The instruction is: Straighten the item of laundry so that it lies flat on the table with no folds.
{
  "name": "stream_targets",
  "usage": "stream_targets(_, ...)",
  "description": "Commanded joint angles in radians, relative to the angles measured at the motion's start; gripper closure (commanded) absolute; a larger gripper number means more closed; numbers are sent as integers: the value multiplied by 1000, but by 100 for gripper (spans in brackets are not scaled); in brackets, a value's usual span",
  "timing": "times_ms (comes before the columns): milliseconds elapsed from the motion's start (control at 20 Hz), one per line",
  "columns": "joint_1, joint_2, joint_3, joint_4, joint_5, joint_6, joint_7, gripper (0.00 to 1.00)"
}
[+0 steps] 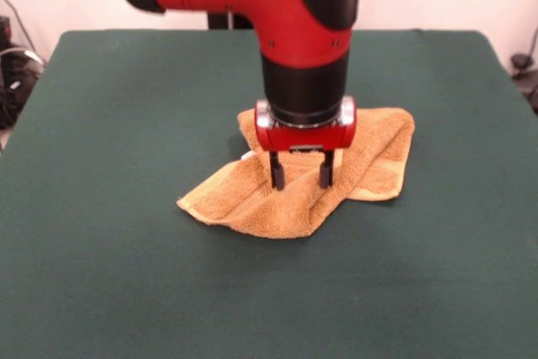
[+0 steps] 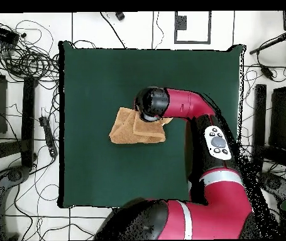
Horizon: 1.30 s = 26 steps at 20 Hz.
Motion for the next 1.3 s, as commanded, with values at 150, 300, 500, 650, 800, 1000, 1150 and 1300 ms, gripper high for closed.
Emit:
stream_targets(150, 28, 78, 32, 5, -21, -59, 63, 0)
stream_targets(300, 25, 82, 37, 7, -20, -65, 58, 0)
stream_targets(500, 25, 107, 29, -8, -30, -88, 63, 0)
stream_targets(650, 22, 114, 27, -9, -37, -96, 58, 0)
stream_targets(800, 18, 91, 30, 12, -33, -87, 54, 0)
stream_targets(1000, 12, 76, 31, 32, -32, -87, 53, 0)
stream_targets(1150, 8, 62, 27, 50, -27, -86, 65, 0)
stream_targets(1300, 8, 58, 29, 49, -28, -88, 62, 0)
